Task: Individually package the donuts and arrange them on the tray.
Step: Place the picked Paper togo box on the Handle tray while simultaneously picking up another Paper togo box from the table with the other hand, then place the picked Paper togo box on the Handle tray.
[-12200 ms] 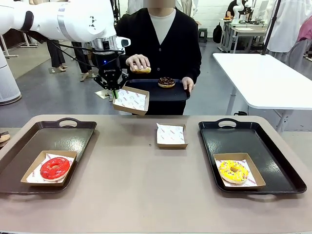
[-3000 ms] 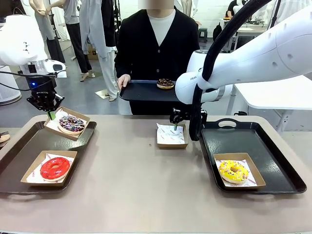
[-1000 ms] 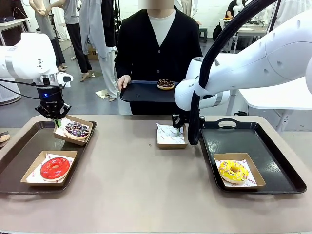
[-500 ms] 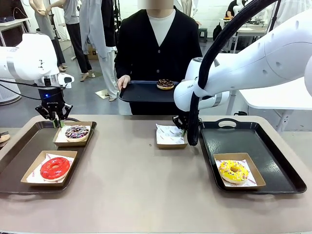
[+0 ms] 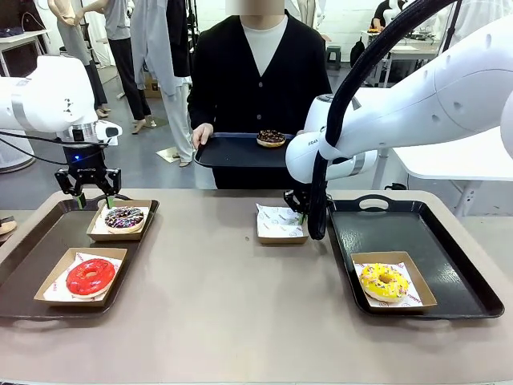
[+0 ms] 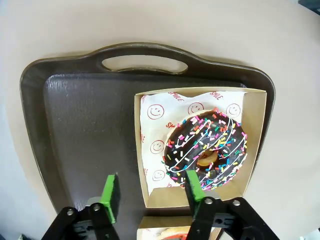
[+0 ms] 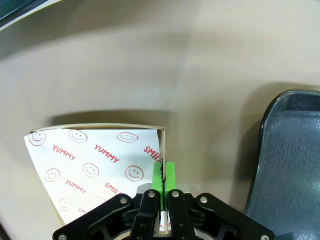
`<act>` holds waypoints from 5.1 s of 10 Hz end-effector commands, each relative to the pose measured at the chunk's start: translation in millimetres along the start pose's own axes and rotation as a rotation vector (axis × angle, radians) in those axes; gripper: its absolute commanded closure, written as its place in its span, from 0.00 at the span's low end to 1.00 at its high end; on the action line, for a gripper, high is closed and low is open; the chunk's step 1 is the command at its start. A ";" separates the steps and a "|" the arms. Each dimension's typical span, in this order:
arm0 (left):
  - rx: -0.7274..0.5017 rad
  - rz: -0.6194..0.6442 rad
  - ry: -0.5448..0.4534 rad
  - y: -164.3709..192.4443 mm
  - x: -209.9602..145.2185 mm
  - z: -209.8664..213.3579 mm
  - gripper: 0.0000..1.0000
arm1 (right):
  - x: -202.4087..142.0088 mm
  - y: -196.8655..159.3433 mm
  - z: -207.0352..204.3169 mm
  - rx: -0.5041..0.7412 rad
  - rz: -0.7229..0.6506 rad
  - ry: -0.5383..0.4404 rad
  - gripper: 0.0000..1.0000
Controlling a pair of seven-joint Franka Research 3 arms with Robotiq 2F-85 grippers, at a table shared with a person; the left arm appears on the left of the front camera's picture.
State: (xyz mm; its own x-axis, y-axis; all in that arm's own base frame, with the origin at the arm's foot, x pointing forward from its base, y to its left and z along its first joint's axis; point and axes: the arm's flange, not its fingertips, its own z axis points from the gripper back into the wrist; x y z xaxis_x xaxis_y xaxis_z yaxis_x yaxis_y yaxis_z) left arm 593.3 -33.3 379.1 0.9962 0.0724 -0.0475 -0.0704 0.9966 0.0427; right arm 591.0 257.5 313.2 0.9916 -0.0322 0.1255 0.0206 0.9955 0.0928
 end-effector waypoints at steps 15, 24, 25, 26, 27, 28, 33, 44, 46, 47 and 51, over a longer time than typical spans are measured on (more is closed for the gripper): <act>-1.078 -0.013 -0.021 186.6 -125.9 55.2 0.00 | 3.3 -8.0 173.4 -0.027 -0.036 0.020 1.00; -1.283 0.038 -0.192 245.9 -155.9 -18.3 0.00 | 8.9 -4.4 179.6 -0.030 -0.022 0.015 1.00; -1.277 0.024 -0.197 245.4 -153.0 -21.9 0.00 | 8.9 -4.4 179.6 -0.030 -0.022 0.015 1.00; -1.265 0.017 -0.200 244.3 -151.9 -23.3 0.00 | 8.9 -4.4 179.6 -0.030 -0.022 0.015 1.00; -1.252 0.004 -0.203 245.7 -153.1 -26.3 0.00 | 8.9 -4.4 179.6 -0.030 -0.022 0.015 1.00; -1.267 0.028 -0.163 247.3 -153.4 -18.0 0.00 | 8.9 -4.4 179.6 -0.030 -0.022 0.015 1.00; -1.267 0.028 -0.163 247.3 -153.4 -18.0 0.00 | 8.9 -4.4 179.6 -0.030 -0.022 0.015 1.00; -1.267 0.028 -0.163 247.3 -153.4 -18.0 0.00 | 8.9 -4.4 179.6 -0.030 -0.022 0.015 1.00; -1.267 0.028 -0.163 247.3 -153.4 -18.0 0.00 | 8.9 -4.4 179.6 -0.030 -0.022 0.015 1.00; -1.267 0.028 -0.163 247.3 -153.4 -18.0 0.00 | 8.9 -4.4 179.6 -0.030 -0.022 0.015 1.00; -1.267 0.028 -0.163 247.3 -153.4 -18.0 0.00 | 8.9 -4.4 179.6 -0.030 -0.022 0.015 1.00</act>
State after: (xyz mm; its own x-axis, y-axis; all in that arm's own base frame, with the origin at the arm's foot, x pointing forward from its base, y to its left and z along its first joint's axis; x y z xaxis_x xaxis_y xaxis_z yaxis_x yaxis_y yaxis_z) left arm 423.2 202.6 375.5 0.9820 0.1731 0.0752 0.0105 0.3479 -0.9375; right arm 581.8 240.3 492.6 0.9930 -0.0496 0.1073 0.0424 0.9967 0.0687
